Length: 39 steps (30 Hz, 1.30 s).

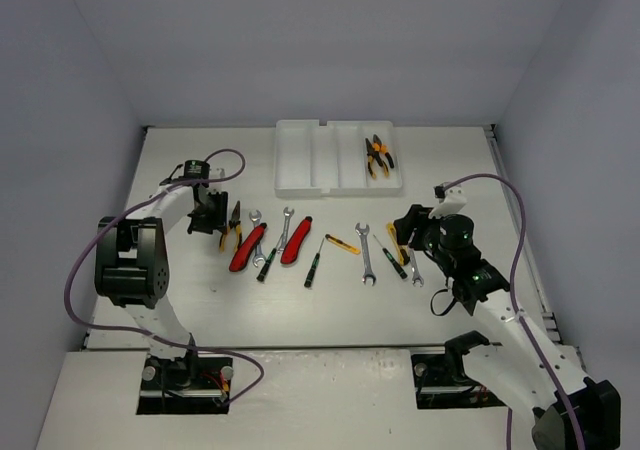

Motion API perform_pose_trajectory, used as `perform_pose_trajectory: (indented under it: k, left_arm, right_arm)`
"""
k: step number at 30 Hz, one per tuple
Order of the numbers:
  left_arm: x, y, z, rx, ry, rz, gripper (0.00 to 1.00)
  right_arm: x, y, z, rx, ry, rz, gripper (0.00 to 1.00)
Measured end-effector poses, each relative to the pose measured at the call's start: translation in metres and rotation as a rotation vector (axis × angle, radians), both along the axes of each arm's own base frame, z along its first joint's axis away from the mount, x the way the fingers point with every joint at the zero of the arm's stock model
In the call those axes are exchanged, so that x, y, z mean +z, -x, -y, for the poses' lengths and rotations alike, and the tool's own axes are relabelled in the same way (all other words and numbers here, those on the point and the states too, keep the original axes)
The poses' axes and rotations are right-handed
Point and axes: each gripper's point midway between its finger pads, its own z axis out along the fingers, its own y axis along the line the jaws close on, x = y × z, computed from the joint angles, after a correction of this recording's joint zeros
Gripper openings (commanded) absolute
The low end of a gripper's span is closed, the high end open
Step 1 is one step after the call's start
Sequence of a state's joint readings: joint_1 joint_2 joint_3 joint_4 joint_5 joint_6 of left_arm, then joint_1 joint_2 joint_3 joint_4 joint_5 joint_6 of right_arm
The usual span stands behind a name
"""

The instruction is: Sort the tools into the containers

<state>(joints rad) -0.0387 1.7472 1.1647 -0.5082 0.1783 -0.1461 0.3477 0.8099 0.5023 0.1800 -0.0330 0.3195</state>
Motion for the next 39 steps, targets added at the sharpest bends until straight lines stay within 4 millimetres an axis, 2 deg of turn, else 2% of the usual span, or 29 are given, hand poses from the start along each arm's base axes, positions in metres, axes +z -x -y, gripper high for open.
perform_pose_trajectory:
  k: [5,7,8,11,14,22,25,27,30,33,35,37,39]
  left_arm:
    - [-0.017,0.003,0.0,-0.016,-0.003,-0.047,0.36]
    - [-0.018,0.002,0.001,-0.025,-0.005,-0.046,0.3]
    - [-0.019,0.002,0.002,-0.03,-0.006,-0.045,0.21]
    - [-0.02,0.001,0.002,-0.045,-0.012,-0.045,0.08]
    - [-0.02,-0.001,0.004,-0.055,-0.016,-0.042,0.0]
    - [-0.011,-0.002,0.011,-0.098,-0.03,0.001,0.0]
    - [0.014,0.002,0.015,-0.113,-0.037,0.082,0.0]
    - [0.046,0.002,0.02,-0.123,-0.048,0.187,0.0]
    - [0.105,0.003,0.034,-0.154,-0.057,0.391,0.0]
    - [0.168,0.013,0.059,-0.209,-0.02,0.598,0.0]
    - [0.199,0.022,0.074,-0.239,0.02,0.698,0.0]
    - [0.217,0.031,0.086,-0.25,0.063,0.757,0.0]
    - [0.221,0.039,0.096,-0.254,0.096,0.777,0.0]
  right_arm:
    - [-0.012,0.003,0.001,-0.002,0.004,-0.027,0.53]
    - [-0.013,0.003,0.001,-0.002,0.003,-0.029,0.53]
    - [-0.013,0.003,0.001,-0.003,0.002,-0.029,0.53]
    - [-0.015,0.001,0.0,-0.002,0.001,-0.033,0.53]
    - [-0.018,0.001,-0.002,0.003,0.0,-0.044,0.53]
    - [-0.016,0.002,-0.006,0.026,-0.012,-0.04,0.53]
    - [-0.013,0.003,-0.011,0.051,-0.025,-0.035,0.53]
    - [-0.008,0.004,-0.015,0.074,-0.04,-0.029,0.53]
    - [0.011,0.001,-0.027,0.111,-0.073,-0.01,0.53]
    - [0.04,0.0,-0.056,0.191,-0.118,0.031,0.53]
    - [0.057,0.003,-0.077,0.251,-0.148,0.052,0.53]
    - [0.072,0.007,-0.101,0.316,-0.182,0.069,0.53]
    - [0.083,0.01,-0.121,0.365,-0.208,0.081,0.53]
